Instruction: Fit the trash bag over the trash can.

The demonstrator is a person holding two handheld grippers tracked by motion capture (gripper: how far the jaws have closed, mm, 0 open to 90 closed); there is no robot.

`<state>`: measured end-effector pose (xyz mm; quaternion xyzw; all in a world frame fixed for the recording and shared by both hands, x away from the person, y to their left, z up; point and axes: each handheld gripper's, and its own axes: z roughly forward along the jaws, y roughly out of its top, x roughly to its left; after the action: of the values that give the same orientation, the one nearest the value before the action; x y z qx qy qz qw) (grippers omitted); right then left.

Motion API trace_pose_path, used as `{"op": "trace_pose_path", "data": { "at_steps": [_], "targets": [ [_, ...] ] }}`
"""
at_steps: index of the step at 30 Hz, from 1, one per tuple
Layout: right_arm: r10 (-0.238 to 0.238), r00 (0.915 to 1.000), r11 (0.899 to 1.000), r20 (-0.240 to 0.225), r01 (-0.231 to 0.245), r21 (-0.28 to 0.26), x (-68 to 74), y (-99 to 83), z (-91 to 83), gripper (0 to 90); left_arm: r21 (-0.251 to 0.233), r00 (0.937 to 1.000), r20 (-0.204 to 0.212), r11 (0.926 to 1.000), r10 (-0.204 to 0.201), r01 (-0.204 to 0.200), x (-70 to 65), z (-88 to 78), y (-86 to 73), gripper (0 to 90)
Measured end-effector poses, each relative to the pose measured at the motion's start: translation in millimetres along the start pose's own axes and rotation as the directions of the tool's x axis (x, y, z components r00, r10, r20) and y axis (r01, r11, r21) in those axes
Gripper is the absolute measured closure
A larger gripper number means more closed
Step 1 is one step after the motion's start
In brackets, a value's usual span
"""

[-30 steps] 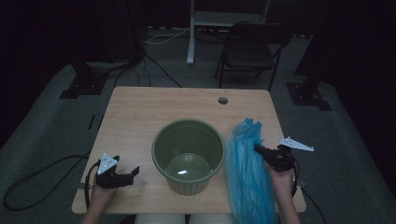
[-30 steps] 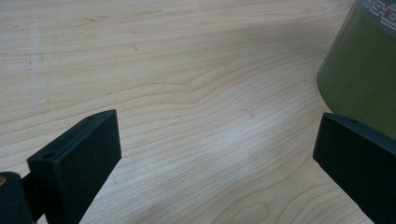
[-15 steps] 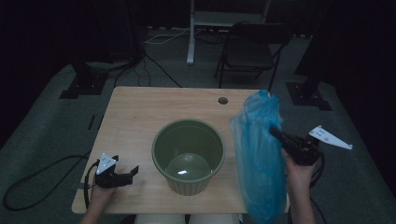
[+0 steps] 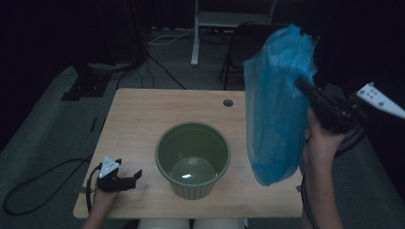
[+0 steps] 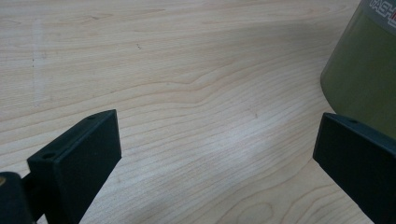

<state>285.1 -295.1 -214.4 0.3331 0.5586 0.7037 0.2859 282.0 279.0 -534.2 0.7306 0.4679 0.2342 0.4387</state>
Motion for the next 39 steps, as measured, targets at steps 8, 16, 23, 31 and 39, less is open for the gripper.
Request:
{"op": "trace_pose_path", "data": {
  "at_steps": [8, 16, 23, 31, 39],
  "targets": [
    [-0.029, 0.9960, 0.989, -0.085, 0.016, -0.150, 38.6, 69.2, 37.8, 90.0, -0.001, 1.0000, 0.001, 1.0000, -0.004, 0.004, 2.4, -1.2, -0.5, 1.5],
    [-0.055, 0.9835, 0.981, -0.172, 0.022, -0.192, 80.5, 87.7, 76.8, 90.0, 0.003, 0.9999, 0.008, 1.0000, 0.007, -0.007, 1.5, -0.2, -1.2, 1.5],
    [-0.023, 0.9705, 0.986, -0.240, -0.018, -0.167, 97.6, 55.8, 108.3, 89.9, 0.003, 0.9999, 0.011, 1.0000, 0.008, -0.008, 2.0, -0.9, -1.2, 1.5],
    [0.055, 0.9594, 0.995, -0.277, -0.075, -0.063, 97.9, -24.6, 124.0, 89.9, 0.008, 0.9998, 0.017, 0.9999, 0.006, -0.006, 2.3, -1.2, -1.3, 1.5],
    [0.148, 0.9448, 0.987, -0.293, -0.122, 0.106, 84.6, -103.8, 122.0, 89.8, 0.015, 0.9997, 0.023, 0.9998, 0.010, -0.011, 0.3, -0.7, -0.8, 1.5]
  ]
}}
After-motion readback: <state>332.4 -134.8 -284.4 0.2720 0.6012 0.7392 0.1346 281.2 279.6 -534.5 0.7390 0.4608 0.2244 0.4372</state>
